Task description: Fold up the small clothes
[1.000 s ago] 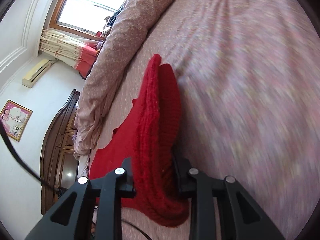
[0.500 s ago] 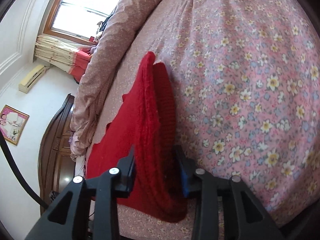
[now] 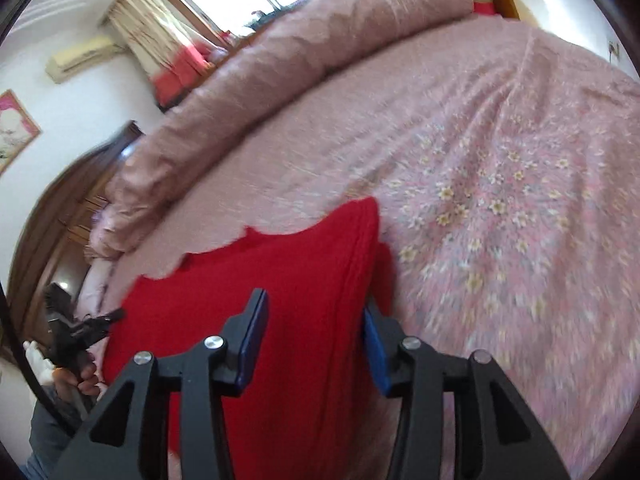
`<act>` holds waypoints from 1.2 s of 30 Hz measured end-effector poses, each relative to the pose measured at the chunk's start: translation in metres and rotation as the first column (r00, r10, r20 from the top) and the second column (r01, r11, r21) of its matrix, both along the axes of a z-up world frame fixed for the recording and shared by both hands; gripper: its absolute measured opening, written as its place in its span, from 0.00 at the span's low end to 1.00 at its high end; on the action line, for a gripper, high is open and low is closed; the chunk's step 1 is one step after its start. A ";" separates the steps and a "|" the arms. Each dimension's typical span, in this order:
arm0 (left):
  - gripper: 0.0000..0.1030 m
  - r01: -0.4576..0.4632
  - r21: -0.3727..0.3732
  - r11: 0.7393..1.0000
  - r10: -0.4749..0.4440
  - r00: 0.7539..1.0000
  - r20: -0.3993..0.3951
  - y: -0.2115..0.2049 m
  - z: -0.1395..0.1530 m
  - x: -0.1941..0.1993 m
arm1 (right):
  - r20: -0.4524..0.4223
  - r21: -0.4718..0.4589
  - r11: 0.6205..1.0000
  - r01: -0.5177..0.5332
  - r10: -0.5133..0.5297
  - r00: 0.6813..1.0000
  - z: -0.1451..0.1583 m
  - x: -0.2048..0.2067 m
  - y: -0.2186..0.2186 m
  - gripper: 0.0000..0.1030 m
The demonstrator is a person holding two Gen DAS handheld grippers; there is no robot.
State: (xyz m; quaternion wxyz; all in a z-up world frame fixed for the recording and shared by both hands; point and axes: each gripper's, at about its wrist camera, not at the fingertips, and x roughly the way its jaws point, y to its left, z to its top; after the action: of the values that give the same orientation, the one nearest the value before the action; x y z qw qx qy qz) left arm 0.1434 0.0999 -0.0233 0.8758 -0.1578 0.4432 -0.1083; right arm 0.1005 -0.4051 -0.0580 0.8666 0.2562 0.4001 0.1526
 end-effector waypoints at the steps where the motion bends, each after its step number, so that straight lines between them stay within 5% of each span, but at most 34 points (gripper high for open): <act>1: 0.36 -0.023 0.001 1.000 0.023 1.000 0.006 0.001 0.001 0.001 | -0.002 0.005 1.000 0.004 -0.004 1.000 0.000 0.004 0.001 0.42; 2: 0.30 -0.039 -0.010 0.999 0.039 0.999 0.025 0.003 0.003 0.000 | 0.015 0.004 1.000 0.026 -0.026 1.000 0.002 0.005 -0.003 0.29; 3: 0.10 -0.037 -0.020 0.999 0.038 0.998 0.044 0.003 0.005 -0.003 | 0.034 -0.005 0.999 0.042 -0.042 0.999 0.004 0.004 -0.005 0.11; 4: 0.02 -0.037 -0.025 0.999 0.038 0.997 0.065 0.004 0.006 -0.006 | 0.058 -0.014 0.999 0.050 -0.049 0.997 0.008 0.001 -0.007 0.10; 12: 0.00 -0.044 -0.030 0.999 0.050 0.974 0.221 0.001 0.029 -0.023 | 0.151 -0.121 0.992 0.033 -0.015 0.988 0.026 -0.008 0.001 0.08; 20: 0.00 -0.085 -0.120 0.989 0.110 0.968 0.227 0.012 0.027 0.005 | 0.206 -0.096 0.992 0.080 -0.059 0.977 0.033 0.007 -0.008 0.08; 25: 0.00 -0.121 -0.059 0.991 0.130 0.976 0.173 0.006 0.009 0.022 | 0.156 -0.125 0.989 0.077 -0.057 0.986 0.018 0.025 -0.001 0.10; 29: 0.02 -0.109 -0.019 0.994 0.111 0.985 0.129 -0.001 0.015 0.010 | 0.068 0.001 1.000 0.023 -0.023 0.997 0.010 0.019 -0.010 0.24; 32: 0.25 -0.063 0.056 0.996 0.050 0.974 0.222 -0.015 0.043 -0.023 | 0.087 0.137 0.991 -0.006 -0.006 0.996 0.015 -0.013 -0.026 0.71; 34: 0.36 -0.049 0.079 0.996 0.028 0.969 0.245 -0.025 0.049 -0.040 | 0.073 0.266 0.964 -0.009 -0.011 0.997 0.006 -0.041 -0.038 0.74; 36: 0.37 -0.025 0.069 0.997 0.009 0.975 0.221 -0.035 0.046 -0.053 | 0.005 0.356 0.935 0.005 -0.007 1.000 -0.011 -0.061 -0.043 0.74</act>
State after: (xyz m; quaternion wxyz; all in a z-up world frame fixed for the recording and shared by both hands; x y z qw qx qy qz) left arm 0.0900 0.0648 0.0222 0.9254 -0.1171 0.3457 -0.1015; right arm 0.0398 -0.4480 -0.0691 0.8078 0.4094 0.3622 0.2206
